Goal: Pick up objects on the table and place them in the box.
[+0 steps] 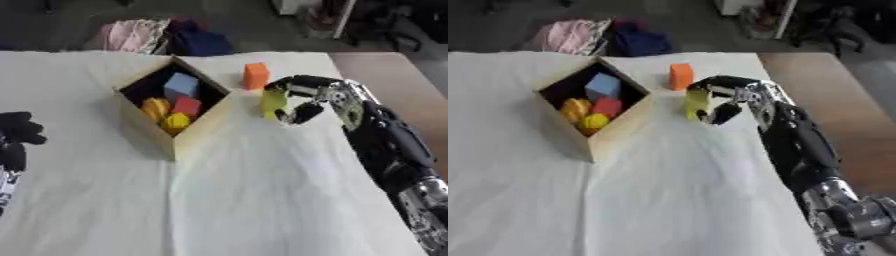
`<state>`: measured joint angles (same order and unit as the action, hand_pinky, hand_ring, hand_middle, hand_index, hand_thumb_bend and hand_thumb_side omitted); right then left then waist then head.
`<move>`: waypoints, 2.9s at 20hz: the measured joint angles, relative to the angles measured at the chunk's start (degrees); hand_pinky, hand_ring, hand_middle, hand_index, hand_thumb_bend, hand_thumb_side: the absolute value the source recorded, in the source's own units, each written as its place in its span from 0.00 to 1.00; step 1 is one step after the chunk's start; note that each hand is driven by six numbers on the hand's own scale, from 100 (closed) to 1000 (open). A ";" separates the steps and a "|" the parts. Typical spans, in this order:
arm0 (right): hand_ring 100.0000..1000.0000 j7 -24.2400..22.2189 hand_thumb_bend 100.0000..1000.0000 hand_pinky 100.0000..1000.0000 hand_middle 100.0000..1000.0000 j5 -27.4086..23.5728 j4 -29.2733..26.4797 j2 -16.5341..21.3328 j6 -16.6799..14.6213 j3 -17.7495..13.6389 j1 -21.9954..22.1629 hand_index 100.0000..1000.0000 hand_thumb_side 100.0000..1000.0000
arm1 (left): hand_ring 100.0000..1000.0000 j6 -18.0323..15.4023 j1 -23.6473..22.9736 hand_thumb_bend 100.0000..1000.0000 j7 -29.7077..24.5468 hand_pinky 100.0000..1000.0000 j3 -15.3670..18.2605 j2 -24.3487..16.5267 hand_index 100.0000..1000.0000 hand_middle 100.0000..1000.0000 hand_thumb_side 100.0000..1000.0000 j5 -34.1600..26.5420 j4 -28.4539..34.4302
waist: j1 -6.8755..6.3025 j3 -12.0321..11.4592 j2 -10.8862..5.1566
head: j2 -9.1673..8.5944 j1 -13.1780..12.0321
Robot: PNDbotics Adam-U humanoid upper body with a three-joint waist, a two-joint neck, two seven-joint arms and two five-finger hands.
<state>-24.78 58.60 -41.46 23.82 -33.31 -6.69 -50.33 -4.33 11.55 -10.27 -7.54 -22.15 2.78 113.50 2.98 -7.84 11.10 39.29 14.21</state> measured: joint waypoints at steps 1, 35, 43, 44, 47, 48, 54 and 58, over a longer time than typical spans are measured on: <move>0.51 1.01 0.00 0.55 0.48 -0.31 -0.14 -0.04 -0.27 -0.02 0.05 0.78 0.05 | 0.65 0.00 0.00 0.00 0.00 0.80 0.00 0.00 0.81 0.63 0.47 0.00 0.00 | 0.00 0.00 0.00 | 0.00 0.00; 0.85 -1.64 0.00 0.80 0.93 -11.31 -11.93 -7.72 -6.77 7.50 -4.10 1.00 0.75 | 0.65 -0.18 0.64 0.00 -0.83 0.80 -0.36 0.34 0.81 0.64 0.48 -1.00 0.00 | 0.02 -2.82 -0.06 | -0.54 1.16; 0.86 -1.56 0.00 0.80 0.95 -12.30 -12.37 -7.55 -6.66 7.45 -4.08 1.00 0.59 | 0.65 -0.11 0.64 0.00 -0.86 0.80 -0.36 0.49 0.81 0.64 0.48 -1.06 0.00 | 0.02 -2.64 -0.06 | -0.54 1.14; 0.85 -1.30 0.00 0.80 0.95 -12.84 -12.47 -7.25 -6.46 7.09 -4.08 1.00 0.53 | 0.65 -0.10 0.63 0.00 -0.85 0.80 -0.36 0.49 0.81 0.64 0.48 -1.06 0.00 | 0.02 -2.54 -0.06 | -0.54 1.08; 0.84 1.06 0.00 0.78 0.93 -14.95 -12.65 -5.60 -5.14 5.30 -3.72 0.99 0.40 | 0.65 -0.07 0.60 0.00 -0.82 0.80 -0.34 0.49 0.81 0.64 0.48 -1.03 0.00 | 0.03 -2.33 -0.06 | -0.56 0.90; 0.84 2.25 0.00 0.78 0.93 -15.58 -12.62 -5.01 -4.49 4.65 -3.49 0.99 0.39 | 0.65 -0.07 0.59 0.00 -0.81 0.80 -0.34 0.49 0.81 0.64 0.48 -0.99 0.00 | 0.03 -2.21 -0.06 | -0.57 0.75; 0.89 8.80 0.00 0.80 0.95 -16.82 -9.52 -1.41 0.64 0.72 -2.56 0.98 0.33 | 0.65 -0.09 0.59 0.00 -0.79 0.80 -0.35 0.49 0.81 0.64 0.48 -0.70 0.00 | 0.55 -2.41 0.00 | -1.12 0.25; 0.94 14.49 0.00 0.86 0.98 -14.99 -6.51 -0.31 4.30 -1.42 -2.09 0.99 0.33 | 0.65 -0.10 0.87 0.00 -0.83 0.80 -0.38 0.49 0.81 0.64 0.48 -0.54 0.00 | 1.14 -3.68 0.60 | -1.80 0.16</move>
<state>-10.29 43.61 -47.97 23.52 -29.01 -8.11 -52.42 -4.43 12.42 -11.10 -7.91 -21.66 2.24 113.50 4.12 -11.52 11.70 37.49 14.37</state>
